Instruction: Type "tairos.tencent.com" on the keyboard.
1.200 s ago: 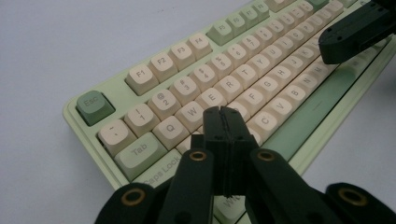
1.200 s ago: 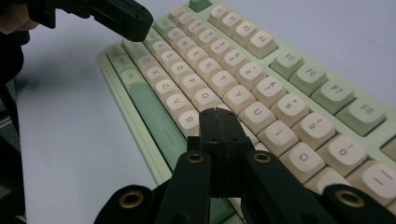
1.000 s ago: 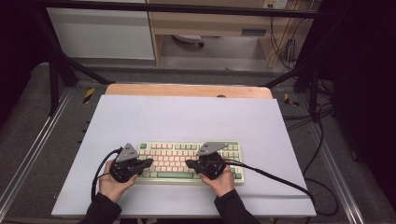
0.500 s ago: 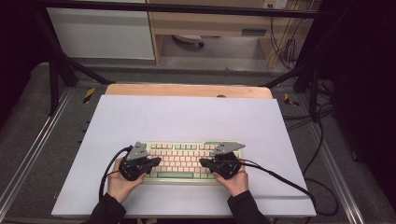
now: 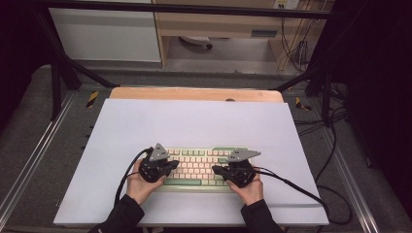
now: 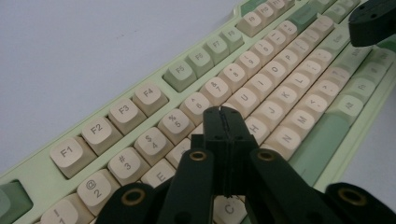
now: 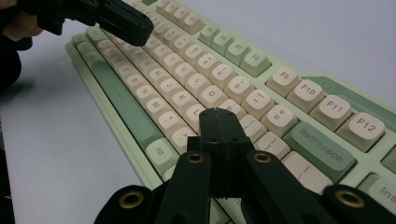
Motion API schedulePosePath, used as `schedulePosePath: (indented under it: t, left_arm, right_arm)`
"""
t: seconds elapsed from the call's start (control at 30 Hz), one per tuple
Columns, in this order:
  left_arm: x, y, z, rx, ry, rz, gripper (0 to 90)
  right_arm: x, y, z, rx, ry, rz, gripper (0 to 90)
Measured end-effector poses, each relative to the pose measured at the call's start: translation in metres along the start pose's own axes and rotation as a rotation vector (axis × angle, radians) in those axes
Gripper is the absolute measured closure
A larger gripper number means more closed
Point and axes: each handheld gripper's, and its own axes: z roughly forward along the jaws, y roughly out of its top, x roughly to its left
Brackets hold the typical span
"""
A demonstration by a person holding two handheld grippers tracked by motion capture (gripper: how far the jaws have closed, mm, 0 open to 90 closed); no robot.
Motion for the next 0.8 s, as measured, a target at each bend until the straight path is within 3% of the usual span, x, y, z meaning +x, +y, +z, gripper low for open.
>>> schedulePosePath:
  t: [0.33,0.8]
  left_arm:
    - [0.002,0.001,0.012,0.01,0.015,-0.013,90.0]
    - [0.001,0.001,0.015,0.021,0.011,0.005,90.0]
  right_arm:
    - [0.0,0.0,0.0,0.0,0.0,-0.003,90.0]
    - [0.0,0.0,0.0,-0.003,0.001,-0.006,90.0]
